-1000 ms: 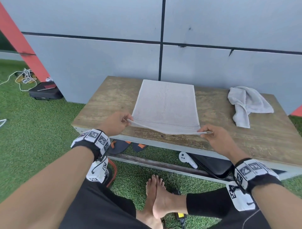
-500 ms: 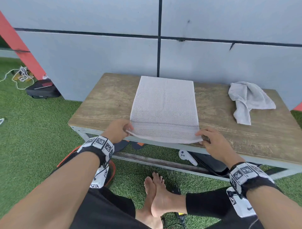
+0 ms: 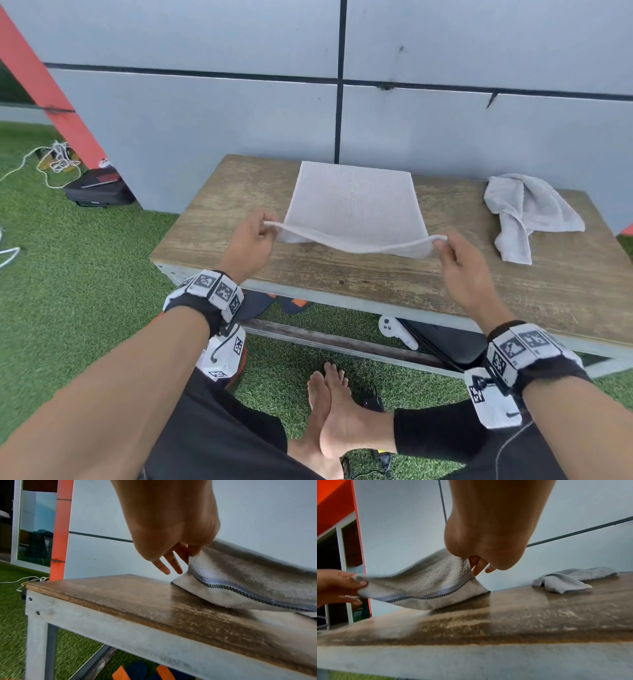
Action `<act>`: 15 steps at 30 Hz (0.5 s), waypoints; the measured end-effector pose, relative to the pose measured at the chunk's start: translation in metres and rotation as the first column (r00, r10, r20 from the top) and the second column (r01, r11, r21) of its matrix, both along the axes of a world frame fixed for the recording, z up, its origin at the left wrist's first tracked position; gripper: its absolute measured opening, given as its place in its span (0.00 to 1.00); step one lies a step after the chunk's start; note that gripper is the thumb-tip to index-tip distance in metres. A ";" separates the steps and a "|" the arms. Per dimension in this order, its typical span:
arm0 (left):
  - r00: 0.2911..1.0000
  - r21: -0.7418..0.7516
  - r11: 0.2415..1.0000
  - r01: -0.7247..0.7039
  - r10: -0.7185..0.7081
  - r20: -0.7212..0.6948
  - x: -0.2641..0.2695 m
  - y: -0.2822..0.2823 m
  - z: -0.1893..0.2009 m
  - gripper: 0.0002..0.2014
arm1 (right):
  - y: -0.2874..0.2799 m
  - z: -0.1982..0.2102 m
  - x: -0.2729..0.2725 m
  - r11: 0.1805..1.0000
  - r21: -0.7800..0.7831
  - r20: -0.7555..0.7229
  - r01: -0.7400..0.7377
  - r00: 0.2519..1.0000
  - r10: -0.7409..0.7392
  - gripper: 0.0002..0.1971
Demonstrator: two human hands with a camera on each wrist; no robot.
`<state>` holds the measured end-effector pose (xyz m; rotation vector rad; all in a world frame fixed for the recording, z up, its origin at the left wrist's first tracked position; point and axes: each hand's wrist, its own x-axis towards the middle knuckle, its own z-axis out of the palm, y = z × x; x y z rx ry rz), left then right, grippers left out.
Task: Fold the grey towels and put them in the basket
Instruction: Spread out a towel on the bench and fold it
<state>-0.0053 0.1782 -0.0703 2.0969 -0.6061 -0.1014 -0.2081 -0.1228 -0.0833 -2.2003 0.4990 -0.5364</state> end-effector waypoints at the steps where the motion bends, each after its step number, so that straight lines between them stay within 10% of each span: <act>1: 1.000 0.008 1.000 -0.002 0.002 0.009 0.000 -0.001 0.004 0.14 | -0.001 0.005 0.001 1.000 0.006 0.034 0.007 0.999 -0.008 0.15; 9: 0.999 0.077 0.996 0.042 -0.042 0.000 -0.013 0.007 0.017 0.01 | -0.005 0.024 -0.017 0.996 0.056 0.042 -0.070 0.997 0.068 0.24; 15: 0.997 0.109 0.991 0.080 -0.081 0.012 -0.019 0.019 0.013 0.16 | -0.006 0.014 -0.028 0.996 0.068 -0.030 -0.060 0.998 0.062 0.14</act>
